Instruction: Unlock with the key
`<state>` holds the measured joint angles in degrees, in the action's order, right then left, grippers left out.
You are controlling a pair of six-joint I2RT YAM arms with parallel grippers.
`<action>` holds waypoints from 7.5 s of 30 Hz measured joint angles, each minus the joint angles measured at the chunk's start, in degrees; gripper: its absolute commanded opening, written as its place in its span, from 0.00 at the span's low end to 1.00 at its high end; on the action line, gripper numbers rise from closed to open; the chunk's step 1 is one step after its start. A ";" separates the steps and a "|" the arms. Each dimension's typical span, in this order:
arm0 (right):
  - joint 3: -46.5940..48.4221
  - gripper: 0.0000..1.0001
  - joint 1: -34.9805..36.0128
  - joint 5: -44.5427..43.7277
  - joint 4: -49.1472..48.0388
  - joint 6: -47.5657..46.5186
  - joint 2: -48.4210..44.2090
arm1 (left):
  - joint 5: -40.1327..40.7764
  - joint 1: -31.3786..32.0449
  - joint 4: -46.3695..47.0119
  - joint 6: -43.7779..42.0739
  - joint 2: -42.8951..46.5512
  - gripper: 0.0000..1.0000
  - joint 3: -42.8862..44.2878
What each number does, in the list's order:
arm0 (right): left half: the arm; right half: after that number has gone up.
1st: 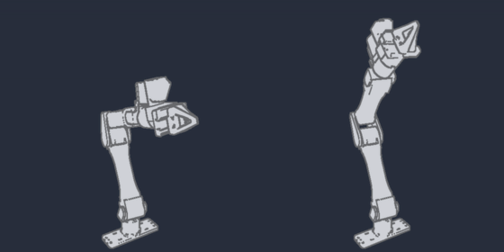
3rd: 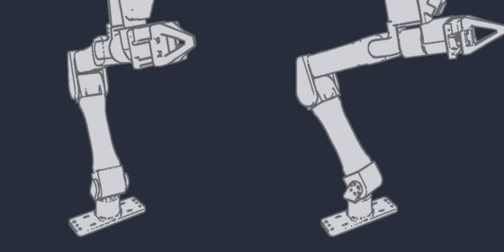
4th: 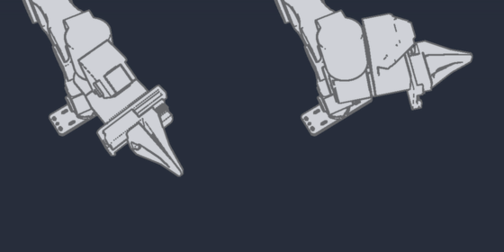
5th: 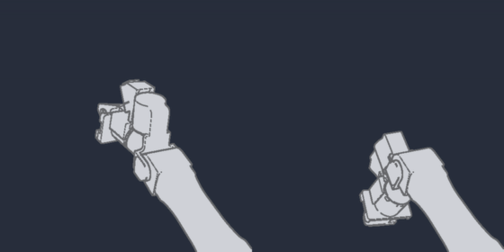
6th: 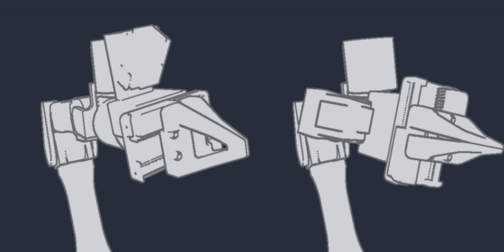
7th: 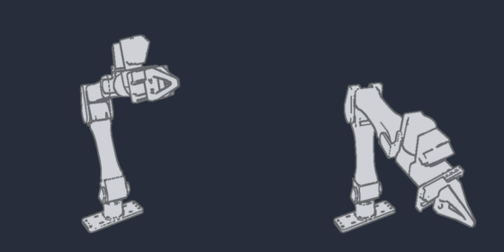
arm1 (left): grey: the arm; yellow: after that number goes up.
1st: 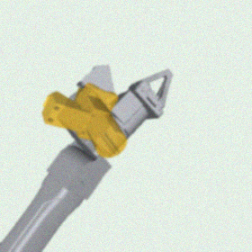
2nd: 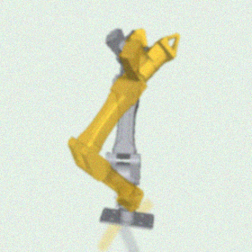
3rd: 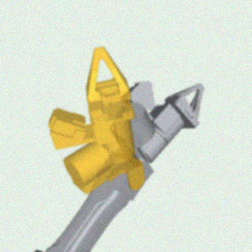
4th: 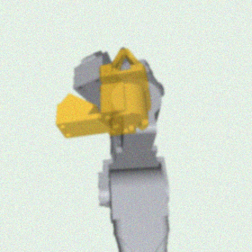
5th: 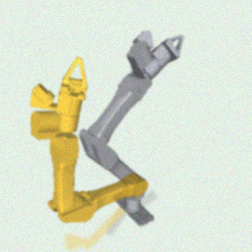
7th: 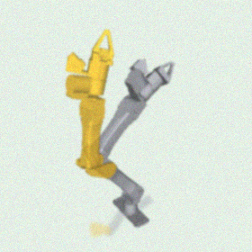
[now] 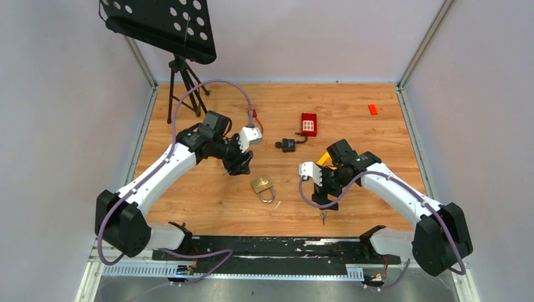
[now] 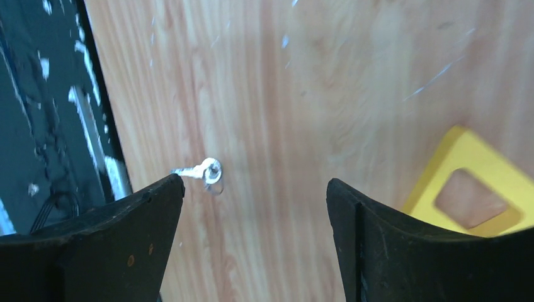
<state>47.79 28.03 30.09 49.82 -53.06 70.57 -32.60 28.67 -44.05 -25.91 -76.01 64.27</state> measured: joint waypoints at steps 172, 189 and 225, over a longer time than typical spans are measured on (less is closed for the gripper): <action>16.70 0.00 -13.20 18.73 -31.39 59.23 5.75 | 2.47 13.66 42.45 13.16 -8.92 0.00 1.31; 15.89 0.00 -14.75 20.26 -31.15 59.65 5.70 | 1.11 13.66 40.44 11.39 -8.94 0.00 2.60; 12.98 0.45 -5.33 28.59 -20.70 23.08 -0.35 | -10.43 13.62 24.44 11.67 -9.38 0.00 5.73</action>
<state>60.77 22.70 58.67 29.12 -29.98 70.22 -43.03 42.28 -19.62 -14.24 -85.38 70.00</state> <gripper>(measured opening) 0.485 0.006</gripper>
